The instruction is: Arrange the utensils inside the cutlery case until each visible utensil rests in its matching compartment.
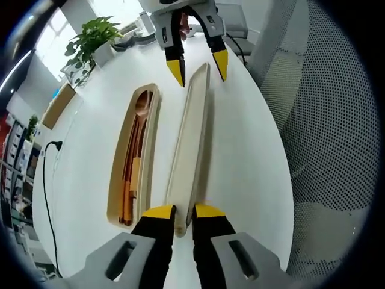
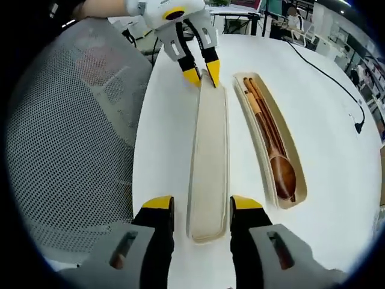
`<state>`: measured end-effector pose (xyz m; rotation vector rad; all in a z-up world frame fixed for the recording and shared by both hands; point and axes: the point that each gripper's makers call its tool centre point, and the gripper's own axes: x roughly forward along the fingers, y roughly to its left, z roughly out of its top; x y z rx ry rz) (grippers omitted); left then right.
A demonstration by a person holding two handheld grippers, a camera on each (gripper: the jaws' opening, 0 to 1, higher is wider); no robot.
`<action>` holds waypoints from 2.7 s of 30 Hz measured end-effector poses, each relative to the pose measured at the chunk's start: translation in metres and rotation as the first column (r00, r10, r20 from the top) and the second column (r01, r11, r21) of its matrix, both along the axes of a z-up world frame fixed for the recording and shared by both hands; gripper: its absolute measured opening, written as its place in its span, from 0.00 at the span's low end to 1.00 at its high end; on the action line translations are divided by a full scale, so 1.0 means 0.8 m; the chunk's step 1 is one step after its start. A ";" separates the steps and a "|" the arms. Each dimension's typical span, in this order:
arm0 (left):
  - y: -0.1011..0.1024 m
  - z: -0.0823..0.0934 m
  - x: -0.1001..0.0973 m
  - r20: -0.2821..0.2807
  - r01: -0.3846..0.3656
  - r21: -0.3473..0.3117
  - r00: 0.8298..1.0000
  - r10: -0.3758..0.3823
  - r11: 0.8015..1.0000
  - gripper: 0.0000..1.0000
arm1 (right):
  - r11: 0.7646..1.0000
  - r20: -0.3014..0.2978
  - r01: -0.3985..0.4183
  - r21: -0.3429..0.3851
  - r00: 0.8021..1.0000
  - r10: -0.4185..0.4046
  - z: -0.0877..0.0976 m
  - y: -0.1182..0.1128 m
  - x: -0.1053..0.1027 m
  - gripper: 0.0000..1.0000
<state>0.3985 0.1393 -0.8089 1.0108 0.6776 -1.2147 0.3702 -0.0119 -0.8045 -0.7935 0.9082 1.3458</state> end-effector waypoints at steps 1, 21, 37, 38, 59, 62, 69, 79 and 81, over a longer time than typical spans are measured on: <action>0.000 0.001 0.000 -0.002 -0.005 -0.002 1.000 0.005 1.000 0.09 | 1.000 0.001 0.002 0.002 1.000 -0.002 0.000 0.001 0.000 0.30; -0.005 0.007 -0.001 -0.026 -0.027 -0.034 0.999 0.026 0.999 0.05 | 0.996 0.132 -0.036 -0.077 0.990 0.046 0.003 -0.007 0.026 0.00; -0.010 0.007 -0.012 -0.060 0.025 -0.049 0.998 -0.027 0.998 0.05 | 0.998 -0.076 -0.024 -0.056 0.997 0.020 0.005 -0.013 0.004 0.00; -0.012 0.007 -0.017 -0.077 0.030 -0.046 0.996 -0.033 0.998 0.05 | 0.998 -0.085 -0.026 -0.056 0.996 0.021 0.005 -0.014 0.004 0.00; 0.010 -0.022 -0.032 -0.231 -0.083 -0.092 0.971 0.060 0.992 0.15 | 0.998 -0.394 0.068 0.005 0.917 -0.061 0.009 -0.016 -0.022 0.00; 0.003 -0.018 -0.035 -0.316 -0.176 -0.159 0.941 0.119 0.972 0.14 | 0.996 -0.430 0.087 0.004 0.900 -0.077 0.010 -0.018 -0.024 0.00; -0.011 -0.004 -0.035 -0.437 -0.302 -0.277 0.885 0.160 0.912 0.14 | 0.994 -0.547 0.112 -0.005 0.832 -0.096 0.010 -0.025 -0.037 0.01; -0.017 -0.001 -0.036 -0.590 -0.444 -0.347 0.788 0.176 0.826 0.14 | 0.996 -0.607 0.081 0.026 0.793 -0.049 0.011 -0.026 -0.044 0.00; -0.016 -0.002 -0.037 -0.585 -0.436 -0.342 0.792 0.175 0.832 0.14 | 0.996 -0.605 0.080 0.044 0.795 -0.037 0.014 -0.022 -0.043 0.00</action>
